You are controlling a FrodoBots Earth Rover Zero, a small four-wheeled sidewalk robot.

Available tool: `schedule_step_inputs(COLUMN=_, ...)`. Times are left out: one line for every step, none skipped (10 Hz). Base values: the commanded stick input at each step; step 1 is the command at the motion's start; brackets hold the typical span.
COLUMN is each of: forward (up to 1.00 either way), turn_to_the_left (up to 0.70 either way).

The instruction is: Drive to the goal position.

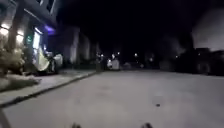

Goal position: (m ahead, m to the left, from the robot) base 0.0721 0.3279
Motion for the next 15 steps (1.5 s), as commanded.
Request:
schedule_step_inputs(forward=0.85, turn_to_the_left=-0.01)
schedule_step_inputs(forward=0.85, turn_to_the_left=-0.02)
schedule_step_inputs(forward=0.85, turn_to_the_left=-0.02)
schedule_step_inputs(forward=0.85, turn_to_the_left=-0.02)
schedule_step_inputs(forward=0.85, turn_to_the_left=-0.03)
schedule_step_inputs(forward=0.85, turn_to_the_left=-0.03)
schedule_step_inputs(forward=0.85, turn_to_the_left=-0.04)
schedule_step_inputs(forward=0.85, turn_to_the_left=-0.04)
schedule_step_inputs(forward=0.85, turn_to_the_left=-0.07)
schedule_step_inputs(forward=0.85, turn_to_the_left=-0.11)
schedule_step_inputs(forward=0.85, turn_to_the_left=-0.15)
schedule_step_inputs(forward=0.85, turn_to_the_left=-0.19)
schedule_step_inputs(forward=0.85, turn_to_the_left=-0.23)
schedule_step_inputs(forward=0.85, turn_to_the_left=-0.27)
schedule_step_inputs(forward=0.85, turn_to_the_left=-0.31)
